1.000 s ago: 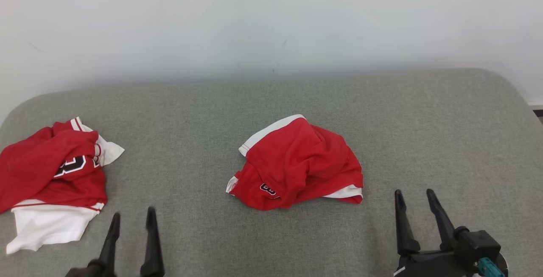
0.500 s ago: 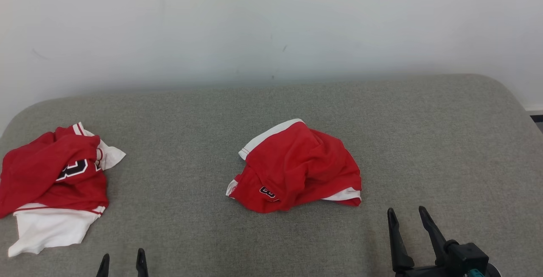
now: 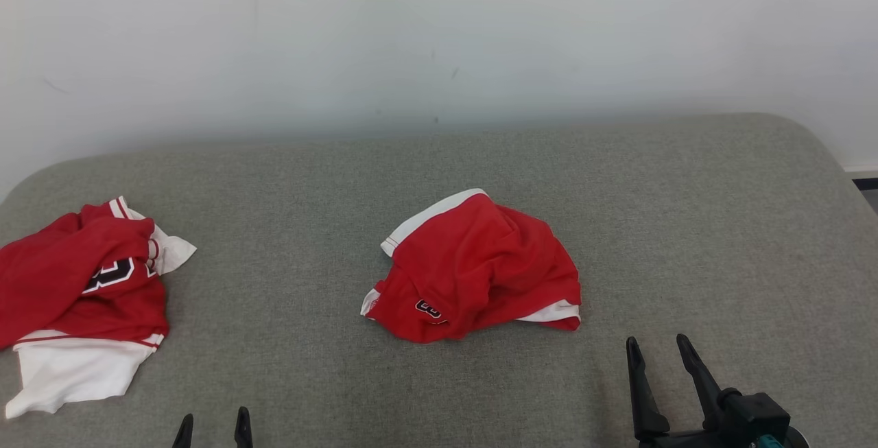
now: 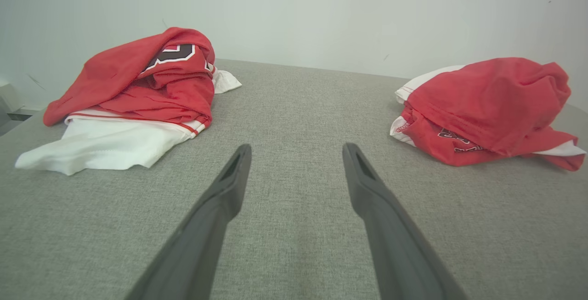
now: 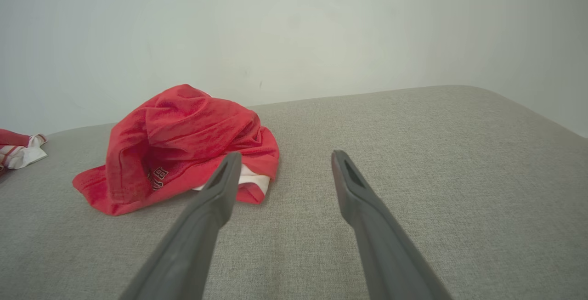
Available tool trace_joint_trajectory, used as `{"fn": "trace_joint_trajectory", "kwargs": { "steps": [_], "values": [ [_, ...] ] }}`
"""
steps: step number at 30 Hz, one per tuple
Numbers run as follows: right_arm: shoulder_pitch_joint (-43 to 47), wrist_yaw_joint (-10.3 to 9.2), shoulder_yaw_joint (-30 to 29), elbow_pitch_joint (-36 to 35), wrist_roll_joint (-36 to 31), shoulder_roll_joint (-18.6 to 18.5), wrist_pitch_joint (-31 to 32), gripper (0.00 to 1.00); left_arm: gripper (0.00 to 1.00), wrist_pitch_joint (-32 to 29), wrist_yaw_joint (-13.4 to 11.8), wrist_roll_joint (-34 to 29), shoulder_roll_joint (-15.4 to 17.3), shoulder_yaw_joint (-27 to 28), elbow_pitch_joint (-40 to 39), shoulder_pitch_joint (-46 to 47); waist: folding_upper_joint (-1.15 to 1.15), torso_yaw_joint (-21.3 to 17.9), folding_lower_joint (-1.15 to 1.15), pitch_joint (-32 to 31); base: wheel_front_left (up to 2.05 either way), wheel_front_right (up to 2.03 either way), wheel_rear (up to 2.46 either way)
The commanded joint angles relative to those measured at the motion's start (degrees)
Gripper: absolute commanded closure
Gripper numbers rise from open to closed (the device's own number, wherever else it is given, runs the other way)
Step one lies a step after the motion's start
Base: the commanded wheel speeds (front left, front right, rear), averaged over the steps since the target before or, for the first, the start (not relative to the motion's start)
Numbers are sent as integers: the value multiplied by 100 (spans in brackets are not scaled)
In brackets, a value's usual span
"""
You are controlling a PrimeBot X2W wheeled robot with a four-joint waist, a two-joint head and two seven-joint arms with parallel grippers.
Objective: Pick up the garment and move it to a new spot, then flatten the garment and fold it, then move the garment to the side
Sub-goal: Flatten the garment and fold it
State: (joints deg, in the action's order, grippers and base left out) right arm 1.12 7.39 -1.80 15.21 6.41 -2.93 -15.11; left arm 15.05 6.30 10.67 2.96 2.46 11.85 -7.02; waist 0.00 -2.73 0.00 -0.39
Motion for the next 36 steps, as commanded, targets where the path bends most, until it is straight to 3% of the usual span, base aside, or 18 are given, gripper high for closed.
{"fn": "trace_joint_trajectory", "kwargs": {
  "steps": [1, 18, 28, 33, 36],
  "values": [
    [-20, 19, 7, 0, 18, 9, -7, 0, 0, 19, 14, 45, -10, 4, 15, 42, 0, -11, 0, 10, 0, 0, 0],
    [-92, 19, 111, 56, 90, 9, -7, 0, 0, 19, 67, 55, -12, -160, 77, 193, 0, -155, 0, 32, 0, 0, 0],
    [-177, 20, 231, 94, 91, 10, -7, 0, 0, 12, 110, 184, 49, -1172, 964, 1097, 0, -654, 0, 81, 0, 0, 0],
    [-227, 20, 295, 126, 123, 9, -6, 0, 0, -185, 114, 467, 178, -1918, 1615, 1751, 0, -1059, 0, 143, 0, 0, 0],
    [-249, 20, 326, 122, 146, 10, -7, 0, 0, -215, 110, 594, 205, -2096, 1979, 2080, 0, -1304, 0, 187, 0, 0, 0]
  ]
}}
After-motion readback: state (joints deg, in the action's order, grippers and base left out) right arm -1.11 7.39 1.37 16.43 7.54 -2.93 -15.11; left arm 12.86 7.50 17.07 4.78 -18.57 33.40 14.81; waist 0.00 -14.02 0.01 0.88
